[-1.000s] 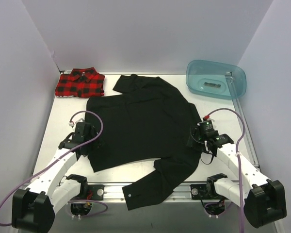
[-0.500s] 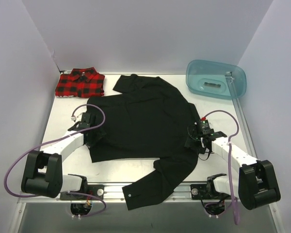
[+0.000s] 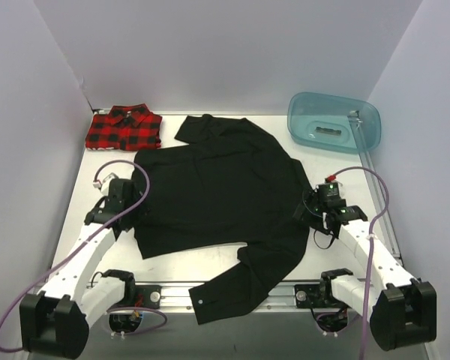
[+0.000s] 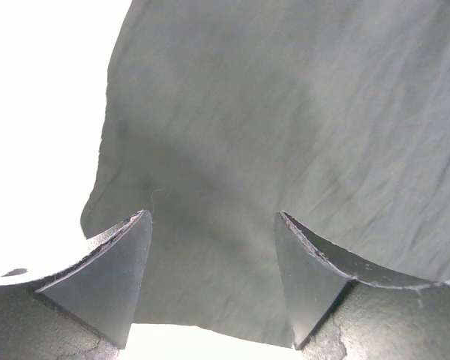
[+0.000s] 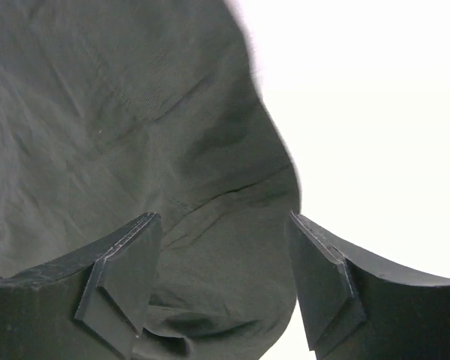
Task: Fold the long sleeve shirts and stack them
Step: Fold the shirt
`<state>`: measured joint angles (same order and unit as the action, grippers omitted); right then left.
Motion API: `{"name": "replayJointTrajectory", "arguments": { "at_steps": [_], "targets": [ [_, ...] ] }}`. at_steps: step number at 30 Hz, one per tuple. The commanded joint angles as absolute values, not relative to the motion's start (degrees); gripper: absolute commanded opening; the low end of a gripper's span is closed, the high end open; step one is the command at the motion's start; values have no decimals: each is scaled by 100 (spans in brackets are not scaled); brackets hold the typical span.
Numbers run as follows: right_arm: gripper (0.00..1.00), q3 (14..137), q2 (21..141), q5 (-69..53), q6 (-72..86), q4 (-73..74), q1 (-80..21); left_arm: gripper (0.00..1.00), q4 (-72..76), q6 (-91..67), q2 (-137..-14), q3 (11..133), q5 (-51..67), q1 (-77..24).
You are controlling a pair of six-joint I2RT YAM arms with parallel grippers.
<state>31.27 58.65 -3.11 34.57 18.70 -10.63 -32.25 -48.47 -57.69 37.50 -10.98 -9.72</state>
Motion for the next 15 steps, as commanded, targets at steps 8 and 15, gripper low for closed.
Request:
{"name": "replayJointTrajectory", "arguments": {
  "at_steps": [8,15],
  "targets": [
    [68,3234,5581,-18,3630,2777,-572,69,-5018,-5879,-5800,3102,-941,-1413],
    [67,3208,5809,-44,3639,2839,-492,63,-5502,-6713,-5827,2989,-870,-1652]
  ]
}}
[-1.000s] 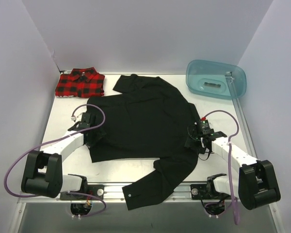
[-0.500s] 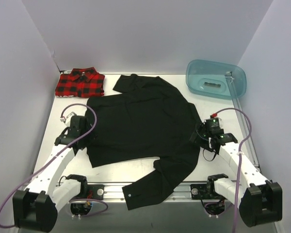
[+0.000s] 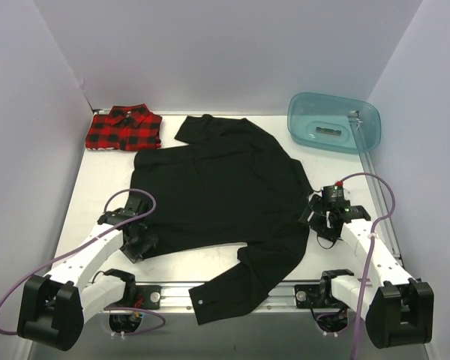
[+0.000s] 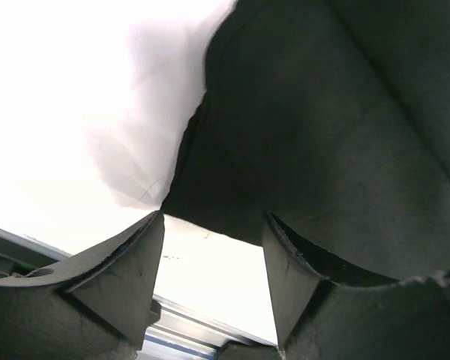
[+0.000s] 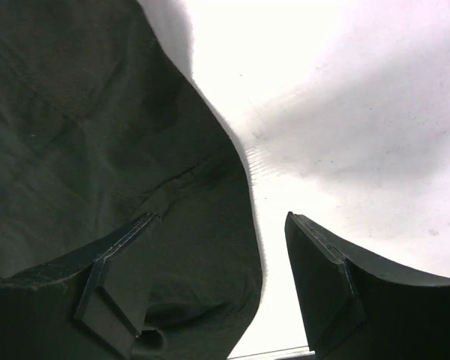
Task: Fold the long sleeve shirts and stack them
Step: Fold the shirt
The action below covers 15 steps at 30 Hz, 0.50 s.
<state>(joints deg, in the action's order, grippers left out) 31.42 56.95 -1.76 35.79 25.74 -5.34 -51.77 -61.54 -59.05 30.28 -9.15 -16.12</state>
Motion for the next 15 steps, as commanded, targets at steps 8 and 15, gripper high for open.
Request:
{"name": "replayJointTrajectory", "arguments": {
  "at_steps": [8,15],
  "targets": [
    [66,2997,6161,-70,3612,2646,-238,57,-5116,-6926,-6107,2698,-975,-1652],
    [64,2751,6504,-325,3630,2391,-211,44,-4992,-6750,-6302,2707,-975,-1661]
  ]
}}
